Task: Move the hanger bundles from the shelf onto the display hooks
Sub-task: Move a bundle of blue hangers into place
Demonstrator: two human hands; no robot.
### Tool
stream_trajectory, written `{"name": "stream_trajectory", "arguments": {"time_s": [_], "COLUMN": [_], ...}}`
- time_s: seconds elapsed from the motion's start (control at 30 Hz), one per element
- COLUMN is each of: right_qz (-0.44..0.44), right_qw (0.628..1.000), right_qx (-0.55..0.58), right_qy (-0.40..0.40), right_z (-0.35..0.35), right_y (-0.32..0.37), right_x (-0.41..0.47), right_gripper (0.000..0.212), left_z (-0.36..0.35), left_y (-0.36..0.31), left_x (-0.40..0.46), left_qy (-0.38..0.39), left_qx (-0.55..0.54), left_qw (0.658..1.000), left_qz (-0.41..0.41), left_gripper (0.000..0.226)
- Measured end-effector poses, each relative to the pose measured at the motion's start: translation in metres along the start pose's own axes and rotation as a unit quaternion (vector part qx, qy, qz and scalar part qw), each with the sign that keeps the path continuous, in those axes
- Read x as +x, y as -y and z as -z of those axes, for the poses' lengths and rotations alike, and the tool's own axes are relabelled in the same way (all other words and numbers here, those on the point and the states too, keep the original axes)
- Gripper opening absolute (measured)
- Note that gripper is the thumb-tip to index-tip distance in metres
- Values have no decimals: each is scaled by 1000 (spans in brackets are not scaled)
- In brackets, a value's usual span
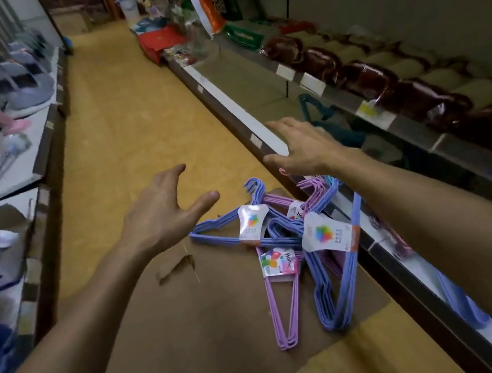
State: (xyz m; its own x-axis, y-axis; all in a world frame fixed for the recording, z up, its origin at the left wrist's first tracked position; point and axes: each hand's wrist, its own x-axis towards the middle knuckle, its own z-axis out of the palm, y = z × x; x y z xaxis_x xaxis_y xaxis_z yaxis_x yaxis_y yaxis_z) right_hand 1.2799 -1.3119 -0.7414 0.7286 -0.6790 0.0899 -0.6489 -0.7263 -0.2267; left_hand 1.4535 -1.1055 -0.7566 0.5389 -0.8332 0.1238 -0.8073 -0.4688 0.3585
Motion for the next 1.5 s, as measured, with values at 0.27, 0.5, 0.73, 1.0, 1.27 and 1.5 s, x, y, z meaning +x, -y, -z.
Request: {"name": "stream_trajectory", "arguments": {"time_s": [0.27, 0.5, 0.73, 1.0, 1.27, 1.5], "right_qz": [7, 6, 4, 21, 67, 100], "right_qw": [998, 986, 951, 880, 859, 861], "right_qx": [-65, -164, -297, -454, -497, -481], "right_qy": [-21, 8, 86, 139, 107, 133], "right_z": [-89, -127, -161, -198, -215, -199], "right_y": [-51, -94, -139, -162, -172, -172], "right_x": [0, 4, 18, 31, 49, 49], "right_gripper": [63, 65, 72, 53, 21, 24], "left_z": [-85, -116, -149, -208, -253, -250], "left_y": [16, 22, 28, 15, -24, -30], "left_x": [-18, -19, 3, 28, 45, 41], "left_qy": [2, 21, 2, 3, 46, 83], "left_qx": [-8, 10, -6, -153, -244, -271], "left_qw": [999, 998, 997, 985, 968, 959], "left_qz": [-36, -67, -73, -75, -26, 12], "left_gripper": [94, 104, 89, 70, 55, 48]}}
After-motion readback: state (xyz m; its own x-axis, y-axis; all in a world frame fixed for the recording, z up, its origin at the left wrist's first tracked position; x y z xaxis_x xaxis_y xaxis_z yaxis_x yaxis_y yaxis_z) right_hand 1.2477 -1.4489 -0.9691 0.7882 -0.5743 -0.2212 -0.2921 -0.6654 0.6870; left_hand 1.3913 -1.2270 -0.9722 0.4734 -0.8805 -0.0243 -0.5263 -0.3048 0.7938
